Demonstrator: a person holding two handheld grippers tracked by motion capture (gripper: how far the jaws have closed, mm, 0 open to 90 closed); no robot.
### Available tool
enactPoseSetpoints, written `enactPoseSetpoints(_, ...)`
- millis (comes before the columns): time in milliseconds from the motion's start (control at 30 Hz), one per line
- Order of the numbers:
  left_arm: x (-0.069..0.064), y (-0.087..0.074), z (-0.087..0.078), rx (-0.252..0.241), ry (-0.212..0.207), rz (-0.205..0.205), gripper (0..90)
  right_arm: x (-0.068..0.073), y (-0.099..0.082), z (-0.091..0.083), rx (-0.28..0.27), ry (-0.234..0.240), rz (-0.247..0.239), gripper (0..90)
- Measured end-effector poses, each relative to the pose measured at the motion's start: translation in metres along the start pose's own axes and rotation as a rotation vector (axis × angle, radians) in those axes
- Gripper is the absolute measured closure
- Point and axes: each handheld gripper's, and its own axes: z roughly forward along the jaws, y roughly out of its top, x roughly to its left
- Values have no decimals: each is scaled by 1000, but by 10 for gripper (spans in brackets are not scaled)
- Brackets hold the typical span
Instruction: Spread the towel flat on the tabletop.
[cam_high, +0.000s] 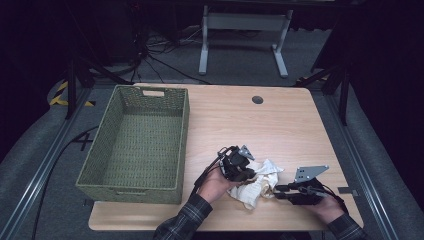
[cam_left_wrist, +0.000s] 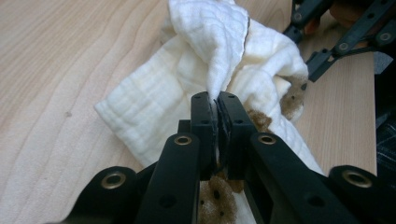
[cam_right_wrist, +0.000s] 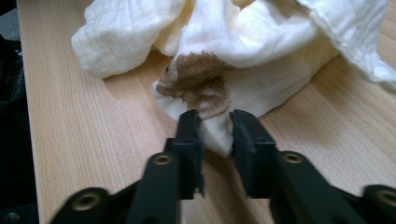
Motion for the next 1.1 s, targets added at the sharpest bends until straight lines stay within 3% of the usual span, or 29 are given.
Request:
enactPoseSetpoints(67,0,1,-5,-22,11,0,863,0,0,-2,-6,4,-1,818)
enactPoseSetpoints(200,2,3,-15,-65,41,-10,864,-2,0,-9,-21,-5,13,831)
enactPoseSetpoints(600,21,-3,-36,-138,144,-129,864,-23,-11,-38,-57,-92,80,839)
enactPoseSetpoints(700,25,-6,-37,-138,172,-153,864,-27,-14,-43,-56,-110,97,843)
enactPoseSetpoints(800,30,-9,-38,-111,237,-184,864,-30,-15,-48,-56,-136,106,848)
enactPoseSetpoints(933,38,-14,-34,-90,254,-220,862,-32,-17,-51,-50,-150,117,849)
enactPoseSetpoints(1000,39,-16,-32,-91,238,-226,841,-32,-17,-49,-44,-145,110,843)
enactPoseSetpoints(1100,35,-14,-33,-104,249,-214,720,-31,-16,-48,-53,-145,105,739)
